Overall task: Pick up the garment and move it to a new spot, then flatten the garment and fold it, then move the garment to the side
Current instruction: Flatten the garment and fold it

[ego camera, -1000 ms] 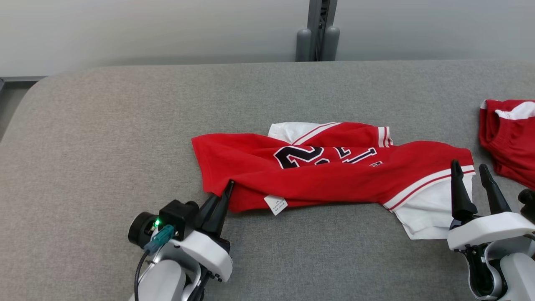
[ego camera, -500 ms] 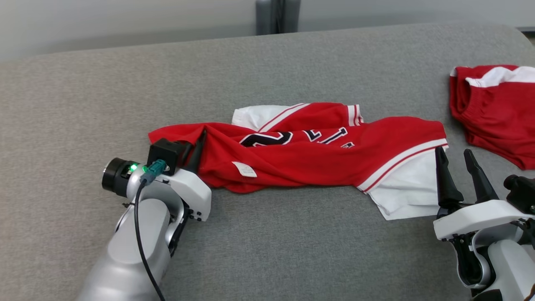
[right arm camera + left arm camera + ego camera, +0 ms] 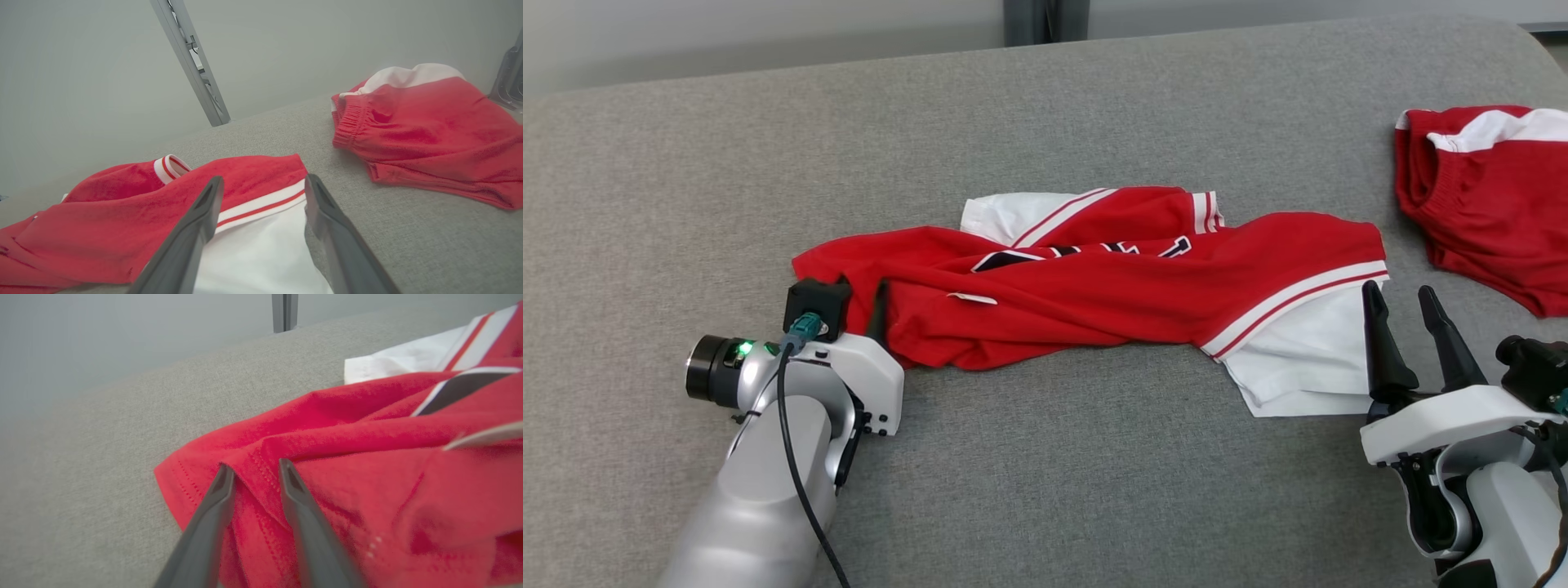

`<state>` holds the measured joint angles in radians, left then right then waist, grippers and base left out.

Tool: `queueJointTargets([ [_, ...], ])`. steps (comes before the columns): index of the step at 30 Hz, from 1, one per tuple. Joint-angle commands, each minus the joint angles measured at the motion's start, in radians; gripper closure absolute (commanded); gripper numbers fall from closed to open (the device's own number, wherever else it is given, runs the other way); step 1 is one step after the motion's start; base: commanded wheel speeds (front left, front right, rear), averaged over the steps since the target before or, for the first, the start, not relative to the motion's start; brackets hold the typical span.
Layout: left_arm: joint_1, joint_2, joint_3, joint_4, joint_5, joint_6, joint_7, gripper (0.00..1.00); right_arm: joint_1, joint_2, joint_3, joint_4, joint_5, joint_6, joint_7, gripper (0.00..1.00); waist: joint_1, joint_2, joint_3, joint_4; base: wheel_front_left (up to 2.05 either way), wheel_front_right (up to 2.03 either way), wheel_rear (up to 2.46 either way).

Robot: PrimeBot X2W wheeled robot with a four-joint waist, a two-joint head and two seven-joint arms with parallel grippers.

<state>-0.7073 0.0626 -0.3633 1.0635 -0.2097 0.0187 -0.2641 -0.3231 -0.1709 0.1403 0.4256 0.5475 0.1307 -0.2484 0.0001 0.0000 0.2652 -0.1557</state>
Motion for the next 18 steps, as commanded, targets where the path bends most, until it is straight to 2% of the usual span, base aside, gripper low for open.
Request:
queueJointTargets([
  [1,-0.01,0.004,0.006,-0.012,-0.002,0.002,0.0,0.0,-0.009,-0.005,0.001,0.002,-0.001,0.0,-0.009,0.0,-0.0001,0.0,-0.005,0.007,0.0,0.0,0.0],
  [10,0.06,0.0,0.052,-0.147,-0.017,0.002,0.0,0.0,0.001,-0.015,-0.005,0.016,0.004,0.0,-0.01,0.0,-0.0001,0.0,-0.058,0.055,0.0,0.0,0.0],
  [16,0.13,-0.002,0.096,-0.29,-0.01,0.007,0.0,0.0,0.018,-0.02,-0.018,0.015,0.003,0.0,-0.01,0.0,-0.0001,0.0,-0.097,0.089,0.0,0.0,0.0],
  [18,0.183,-0.004,0.121,-0.385,0.001,0.01,0.0,0.0,0.026,-0.022,-0.021,0.009,0.001,0.0,-0.011,0.0,-0.0001,0.0,-0.119,0.105,0.0,0.0,0.0],
])
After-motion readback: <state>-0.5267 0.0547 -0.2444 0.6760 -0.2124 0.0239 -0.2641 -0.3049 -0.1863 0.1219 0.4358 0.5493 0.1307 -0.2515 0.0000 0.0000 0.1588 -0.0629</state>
